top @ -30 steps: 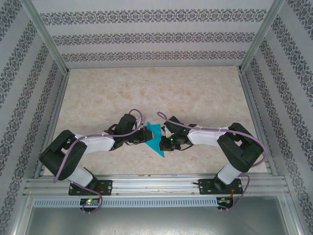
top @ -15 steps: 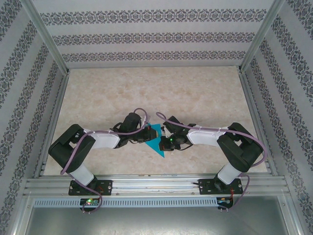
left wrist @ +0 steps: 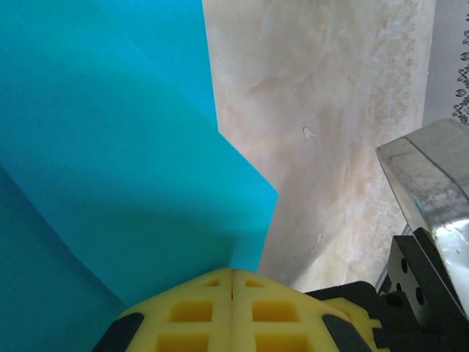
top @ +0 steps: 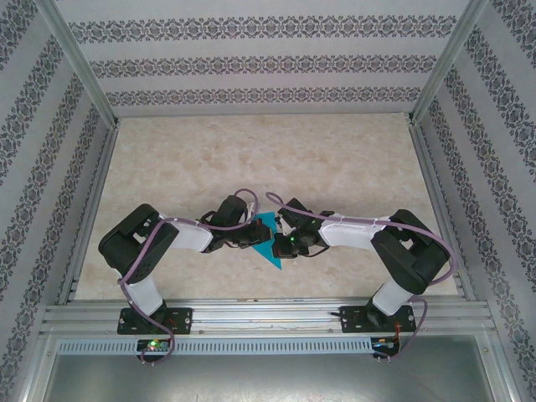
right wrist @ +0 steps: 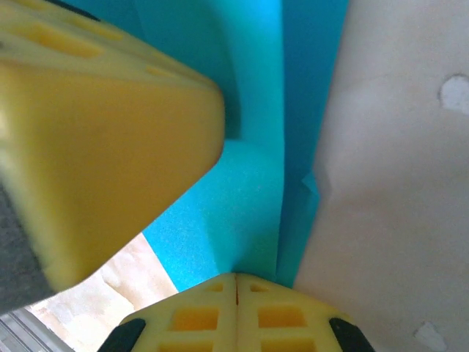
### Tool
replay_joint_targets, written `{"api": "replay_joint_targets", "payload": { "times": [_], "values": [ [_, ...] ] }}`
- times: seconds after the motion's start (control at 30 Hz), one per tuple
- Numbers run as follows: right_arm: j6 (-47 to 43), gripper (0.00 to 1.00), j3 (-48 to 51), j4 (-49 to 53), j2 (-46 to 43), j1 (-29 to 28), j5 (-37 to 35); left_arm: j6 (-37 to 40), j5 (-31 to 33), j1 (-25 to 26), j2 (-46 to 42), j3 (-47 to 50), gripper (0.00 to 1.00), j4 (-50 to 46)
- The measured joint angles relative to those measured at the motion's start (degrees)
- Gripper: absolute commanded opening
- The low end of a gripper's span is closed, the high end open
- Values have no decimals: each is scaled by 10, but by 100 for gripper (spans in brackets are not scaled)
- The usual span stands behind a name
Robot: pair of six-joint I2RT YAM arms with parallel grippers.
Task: Fold a paper plane with a square sheet of paper (fold left side to right side)
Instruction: Fourth fold the wing at the center of the table.
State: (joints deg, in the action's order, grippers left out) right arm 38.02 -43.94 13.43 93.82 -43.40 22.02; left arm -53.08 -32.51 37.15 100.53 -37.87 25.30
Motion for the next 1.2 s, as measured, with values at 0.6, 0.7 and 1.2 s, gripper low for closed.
{"api": "replay_joint_targets", "payload": {
  "times": [0.6, 0.7, 1.2],
  "values": [
    [-13, 0, -14, 20, 6, -6, -12, 0, 15, -4, 18, -12, 2, -13],
    [-16, 0, -15, 22, 6, -7, -15, 1, 11, -5, 20, -18, 2, -22],
    [-20, 0, -17, 25, 9, -7, -16, 32, -18, -57, 39, -52, 3, -57]
  ]
}}
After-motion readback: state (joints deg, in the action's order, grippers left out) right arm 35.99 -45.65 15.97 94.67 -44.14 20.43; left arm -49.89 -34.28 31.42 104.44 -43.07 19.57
